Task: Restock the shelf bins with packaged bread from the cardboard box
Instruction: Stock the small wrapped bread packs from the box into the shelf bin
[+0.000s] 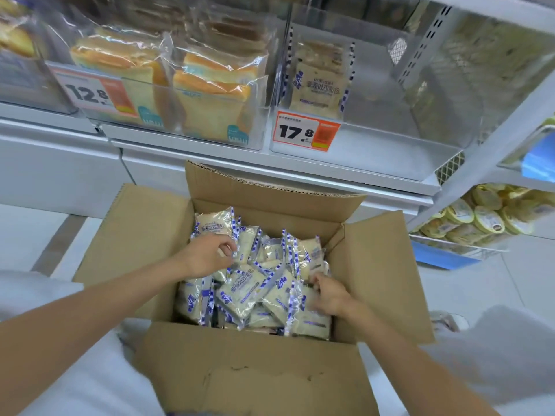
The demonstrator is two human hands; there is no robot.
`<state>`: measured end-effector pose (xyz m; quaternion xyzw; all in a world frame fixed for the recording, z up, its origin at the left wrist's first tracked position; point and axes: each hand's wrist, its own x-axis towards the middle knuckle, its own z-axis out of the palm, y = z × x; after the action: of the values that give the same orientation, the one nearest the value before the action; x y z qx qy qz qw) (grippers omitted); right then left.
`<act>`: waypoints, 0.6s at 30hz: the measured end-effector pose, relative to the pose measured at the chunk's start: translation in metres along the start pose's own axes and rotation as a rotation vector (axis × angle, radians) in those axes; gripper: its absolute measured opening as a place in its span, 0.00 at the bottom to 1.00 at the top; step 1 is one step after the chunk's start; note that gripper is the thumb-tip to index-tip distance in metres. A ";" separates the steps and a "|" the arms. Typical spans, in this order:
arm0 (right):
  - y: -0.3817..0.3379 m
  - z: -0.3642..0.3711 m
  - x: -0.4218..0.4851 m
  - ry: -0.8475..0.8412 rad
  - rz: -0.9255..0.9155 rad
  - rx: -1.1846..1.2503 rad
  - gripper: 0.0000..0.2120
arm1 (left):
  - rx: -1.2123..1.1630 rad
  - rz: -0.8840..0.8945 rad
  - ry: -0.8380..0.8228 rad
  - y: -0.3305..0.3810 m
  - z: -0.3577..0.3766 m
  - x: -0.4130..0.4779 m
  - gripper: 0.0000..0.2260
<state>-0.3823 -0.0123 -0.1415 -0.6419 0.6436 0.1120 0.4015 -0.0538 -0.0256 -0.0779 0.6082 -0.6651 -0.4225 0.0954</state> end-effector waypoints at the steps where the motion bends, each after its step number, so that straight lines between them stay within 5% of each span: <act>1: -0.001 -0.002 0.002 0.079 -0.027 0.071 0.16 | -0.019 0.002 -0.002 0.005 0.003 0.001 0.07; 5: -0.019 -0.028 -0.001 0.212 -0.228 0.181 0.07 | -0.098 -0.023 -0.038 0.031 0.019 0.003 0.10; 9: -0.064 -0.050 -0.017 0.328 -0.433 0.430 0.08 | -0.181 -0.056 -0.131 0.051 0.035 0.002 0.42; 10: -0.075 -0.054 -0.021 0.313 -0.471 0.499 0.06 | -0.162 -0.070 -0.105 0.051 0.038 0.005 0.43; 13: -0.081 -0.061 -0.020 0.239 -0.460 0.559 0.12 | -0.125 -0.121 0.006 0.042 0.026 0.008 0.19; 16: -0.048 -0.042 -0.001 0.170 -0.226 0.350 0.10 | -0.293 -0.174 0.055 0.015 0.007 0.008 0.26; 18: -0.027 -0.017 0.010 0.066 -0.093 0.159 0.09 | -0.445 -0.199 0.107 0.009 -0.001 0.002 0.22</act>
<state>-0.3625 -0.0345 -0.1269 -0.6405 0.6329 0.0205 0.4345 -0.0599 -0.0289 -0.0720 0.6563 -0.4866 -0.5331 0.2197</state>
